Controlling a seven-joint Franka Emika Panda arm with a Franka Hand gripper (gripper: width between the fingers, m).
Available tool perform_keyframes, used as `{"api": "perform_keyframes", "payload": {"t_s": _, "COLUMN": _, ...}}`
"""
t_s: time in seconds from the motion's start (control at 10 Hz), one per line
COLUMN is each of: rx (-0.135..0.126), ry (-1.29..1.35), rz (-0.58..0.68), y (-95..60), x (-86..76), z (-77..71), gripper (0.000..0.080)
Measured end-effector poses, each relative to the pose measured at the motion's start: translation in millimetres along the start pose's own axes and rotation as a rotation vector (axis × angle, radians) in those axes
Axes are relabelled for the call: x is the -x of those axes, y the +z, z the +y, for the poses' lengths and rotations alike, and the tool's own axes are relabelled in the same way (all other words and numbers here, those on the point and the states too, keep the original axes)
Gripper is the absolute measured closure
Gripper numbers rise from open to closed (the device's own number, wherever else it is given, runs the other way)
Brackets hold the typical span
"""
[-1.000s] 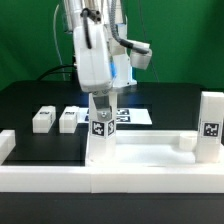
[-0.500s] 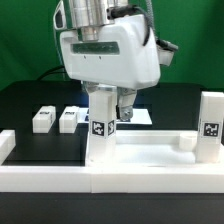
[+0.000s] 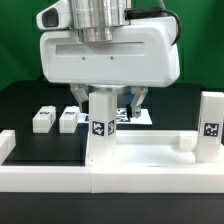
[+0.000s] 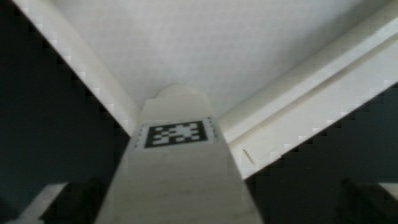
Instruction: Assemble desk
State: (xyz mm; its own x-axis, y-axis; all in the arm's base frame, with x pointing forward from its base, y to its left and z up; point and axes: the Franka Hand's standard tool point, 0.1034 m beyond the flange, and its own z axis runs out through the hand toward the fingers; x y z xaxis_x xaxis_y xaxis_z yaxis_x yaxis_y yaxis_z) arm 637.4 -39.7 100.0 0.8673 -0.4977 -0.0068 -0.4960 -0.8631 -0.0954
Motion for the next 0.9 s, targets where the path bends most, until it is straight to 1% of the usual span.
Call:
{"api": "perform_keyframes", "payload": {"t_s": 0.2, "rx": -0.002, "ry": -0.111, "rz": 0.001, "y": 0.6, "x": -1.7, "z": 4.8, "gripper": 0.0163}}
{"api": "perform_keyframes", "payload": {"t_s": 0.3, "rx": 0.000, "ry": -0.108, "rz": 0.000, "y": 0.9, "x": -3.4, "z": 9.0, "gripper": 0.0163}}
{"api": "perform_keyframes", "payload": {"t_s": 0.4, "rx": 0.000, "ry": -0.107, "rz": 0.000, "y": 1.0, "x": -2.9, "z": 8.0, "gripper": 0.0331}}
{"api": "perform_keyframes", "payload": {"t_s": 0.5, "rx": 0.003, "ry": -0.107, "rz": 0.002, "y": 0.6, "x": -3.9, "z": 10.0, "gripper": 0.0507}}
{"api": "perform_keyframes", "payload": {"t_s": 0.7, "rx": 0.003, "ry": -0.101, "rz": 0.001, "y": 0.7, "x": -4.4, "z": 11.4, "gripper": 0.0507}}
{"api": "perform_keyframes", "payload": {"t_s": 0.8, "rx": 0.003, "ry": -0.052, "rz": 0.002, "y": 0.8, "x": -4.1, "z": 10.7, "gripper": 0.0507}}
{"api": "perform_keyframes", "payload": {"t_s": 0.9, "rx": 0.011, "ry": 0.043, "rz": 0.004, "y": 0.7, "x": -3.4, "z": 9.7, "gripper": 0.0507}}
